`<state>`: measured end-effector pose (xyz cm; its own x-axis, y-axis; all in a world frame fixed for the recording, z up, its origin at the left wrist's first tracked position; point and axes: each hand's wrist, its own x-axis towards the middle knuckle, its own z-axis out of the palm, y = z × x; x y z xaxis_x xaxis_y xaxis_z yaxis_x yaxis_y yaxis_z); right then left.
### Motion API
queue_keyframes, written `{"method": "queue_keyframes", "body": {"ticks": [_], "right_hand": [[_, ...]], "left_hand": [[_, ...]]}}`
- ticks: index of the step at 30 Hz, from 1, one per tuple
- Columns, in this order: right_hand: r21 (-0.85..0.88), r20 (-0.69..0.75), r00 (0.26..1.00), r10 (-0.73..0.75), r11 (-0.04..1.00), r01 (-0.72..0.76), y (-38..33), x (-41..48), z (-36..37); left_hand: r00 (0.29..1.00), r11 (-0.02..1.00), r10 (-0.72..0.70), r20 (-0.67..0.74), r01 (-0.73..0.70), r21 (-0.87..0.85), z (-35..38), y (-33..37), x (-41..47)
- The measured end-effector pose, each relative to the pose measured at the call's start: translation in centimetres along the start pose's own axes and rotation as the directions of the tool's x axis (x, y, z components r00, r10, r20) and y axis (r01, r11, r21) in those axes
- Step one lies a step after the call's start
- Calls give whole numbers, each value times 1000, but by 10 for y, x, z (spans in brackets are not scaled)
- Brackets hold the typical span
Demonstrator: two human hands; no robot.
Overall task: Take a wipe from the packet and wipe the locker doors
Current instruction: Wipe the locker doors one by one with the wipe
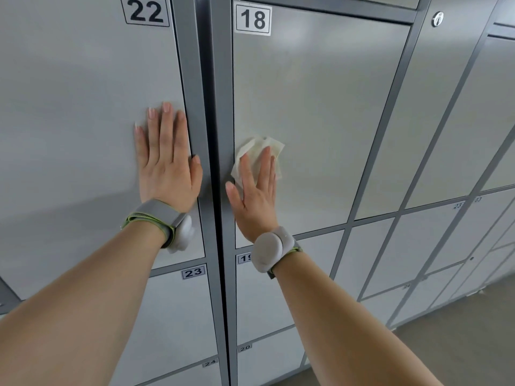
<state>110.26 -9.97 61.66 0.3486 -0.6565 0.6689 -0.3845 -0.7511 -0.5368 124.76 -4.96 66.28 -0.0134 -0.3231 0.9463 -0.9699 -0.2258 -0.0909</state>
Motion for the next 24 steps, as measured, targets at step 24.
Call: {"method": "queue_keyframes", "body": {"ticks": [24], "right_hand": [[-40, 108, 983, 146, 989, -143, 14, -27, 6]], "left_hand": [[995, 995, -103, 14, 103, 4, 1, 16, -9]]}}
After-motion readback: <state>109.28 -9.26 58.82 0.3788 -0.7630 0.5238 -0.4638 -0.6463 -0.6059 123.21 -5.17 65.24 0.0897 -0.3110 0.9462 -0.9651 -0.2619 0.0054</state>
